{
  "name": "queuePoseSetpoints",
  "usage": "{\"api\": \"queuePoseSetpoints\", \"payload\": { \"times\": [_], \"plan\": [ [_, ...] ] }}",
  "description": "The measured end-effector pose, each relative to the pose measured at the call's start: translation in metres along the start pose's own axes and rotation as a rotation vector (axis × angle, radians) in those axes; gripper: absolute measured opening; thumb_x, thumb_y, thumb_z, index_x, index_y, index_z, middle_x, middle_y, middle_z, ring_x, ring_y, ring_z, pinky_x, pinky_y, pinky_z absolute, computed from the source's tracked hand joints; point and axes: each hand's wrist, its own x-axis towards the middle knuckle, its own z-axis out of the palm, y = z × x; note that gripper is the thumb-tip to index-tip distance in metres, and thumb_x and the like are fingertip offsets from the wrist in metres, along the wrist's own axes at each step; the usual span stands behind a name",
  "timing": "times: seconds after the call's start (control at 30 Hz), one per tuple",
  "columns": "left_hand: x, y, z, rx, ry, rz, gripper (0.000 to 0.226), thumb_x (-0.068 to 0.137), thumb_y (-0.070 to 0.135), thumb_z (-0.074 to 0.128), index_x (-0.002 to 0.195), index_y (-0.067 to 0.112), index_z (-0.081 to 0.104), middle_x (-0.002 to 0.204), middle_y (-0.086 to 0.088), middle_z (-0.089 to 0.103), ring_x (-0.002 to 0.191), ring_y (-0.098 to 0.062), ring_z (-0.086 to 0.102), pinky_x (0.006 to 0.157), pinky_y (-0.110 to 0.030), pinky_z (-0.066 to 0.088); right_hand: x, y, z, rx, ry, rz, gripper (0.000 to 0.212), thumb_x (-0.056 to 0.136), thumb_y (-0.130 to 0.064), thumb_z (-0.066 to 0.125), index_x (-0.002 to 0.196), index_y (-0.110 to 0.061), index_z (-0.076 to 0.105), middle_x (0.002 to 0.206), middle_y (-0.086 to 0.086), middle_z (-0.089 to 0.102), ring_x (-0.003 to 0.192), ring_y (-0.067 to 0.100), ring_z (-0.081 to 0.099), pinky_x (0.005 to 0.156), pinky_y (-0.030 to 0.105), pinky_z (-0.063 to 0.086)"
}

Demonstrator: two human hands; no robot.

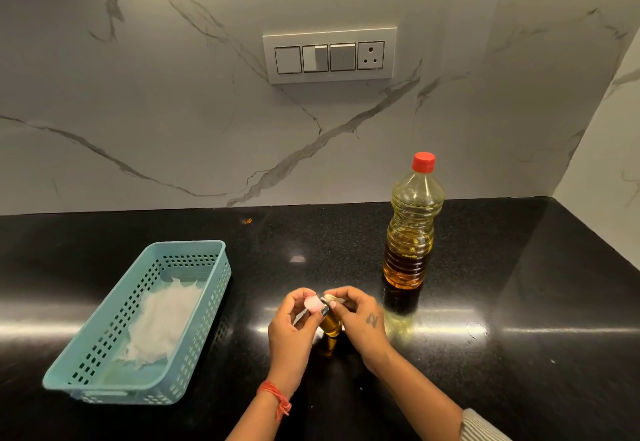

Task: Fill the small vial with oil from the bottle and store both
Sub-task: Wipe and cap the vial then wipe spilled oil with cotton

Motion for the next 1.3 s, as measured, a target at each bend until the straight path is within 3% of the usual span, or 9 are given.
{"api": "queuePoseSetpoints", "payload": {
  "times": [0.1, 0.37, 0.5, 0.7, 0.87, 1.13, 1.3],
  "plan": [
    [-0.002, 0.001, -0.003, 0.07, 0.001, 0.028, 0.024, 0.078, 0.005, 0.069, 0.092, 0.024, 0.066, 0.095, 0.01, 0.068, 0.093, 0.006, 0.059, 0.072, -0.004, 0.044, -0.009, -0.002, -0.001, 0.018, -0.012, -0.05, 0.016, 0.083, -0.008, 0.065, 0.087, -0.023, 0.07, 0.088, -0.002, 0.072, 0.085, 0.006, 0.067, 0.076, 0.02, 0.054],
    [-0.001, -0.003, -0.007, 0.132, -0.024, 0.057, 0.033, 0.08, 0.0, 0.064, 0.096, 0.029, 0.063, 0.1, 0.014, 0.068, 0.098, 0.008, 0.058, 0.074, -0.001, 0.042, -0.004, 0.017, -0.01, -0.021, 0.002, 0.045, 0.018, 0.082, -0.005, 0.065, 0.082, -0.022, 0.071, 0.084, -0.001, 0.073, 0.085, 0.014, 0.069, 0.076, 0.024, 0.053],
    [-0.001, -0.004, -0.005, 0.125, -0.038, 0.068, 0.029, 0.084, 0.001, 0.06, 0.102, 0.023, 0.063, 0.104, 0.011, 0.067, 0.1, 0.007, 0.058, 0.076, -0.003, 0.043, 0.001, -0.001, -0.001, -0.034, -0.031, -0.021, 0.015, 0.082, -0.009, 0.066, 0.084, -0.023, 0.071, 0.086, -0.003, 0.073, 0.084, 0.007, 0.068, 0.077, 0.022, 0.054],
    [-0.002, -0.011, -0.004, 0.088, 0.008, 0.05, 0.029, 0.083, 0.0, 0.061, 0.101, 0.022, 0.061, 0.104, 0.007, 0.065, 0.098, 0.002, 0.059, 0.077, -0.007, 0.046, -0.022, 0.007, -0.002, 0.141, 0.003, -0.017, 0.016, 0.075, 0.002, 0.071, 0.081, -0.012, 0.073, 0.087, 0.005, 0.074, 0.082, 0.014, 0.07, 0.07, 0.02, 0.053],
    [0.003, -0.017, -0.007, 0.089, 0.011, 0.038, 0.027, 0.08, 0.002, 0.065, 0.096, 0.024, 0.062, 0.102, 0.0, 0.063, 0.099, -0.009, 0.061, 0.078, -0.009, 0.047, -0.014, 0.018, -0.009, 0.023, 0.067, 0.033, 0.017, 0.078, -0.001, 0.068, 0.079, -0.017, 0.072, 0.081, 0.001, 0.074, 0.08, 0.012, 0.069, 0.075, 0.023, 0.053],
    [0.003, -0.013, -0.005, 0.116, 0.014, 0.059, 0.032, 0.079, 0.004, 0.067, 0.096, 0.032, 0.063, 0.103, 0.007, 0.065, 0.098, -0.003, 0.062, 0.08, -0.016, 0.05, -0.001, -0.008, -0.001, -0.065, -0.025, -0.032, 0.007, 0.08, -0.013, 0.069, 0.083, -0.018, 0.072, 0.081, -0.002, 0.073, 0.08, 0.007, 0.068, 0.075, 0.02, 0.053],
    [0.004, -0.013, -0.008, 0.086, 0.008, 0.043, 0.035, 0.079, 0.0, 0.066, 0.099, 0.028, 0.063, 0.105, 0.004, 0.066, 0.098, -0.002, 0.063, 0.081, -0.014, 0.049, -0.014, 0.01, -0.011, 0.045, -0.019, -0.004, 0.013, 0.077, -0.002, 0.07, 0.081, -0.014, 0.073, 0.083, 0.003, 0.074, 0.082, 0.013, 0.07, 0.077, 0.024, 0.054]
  ]
}}
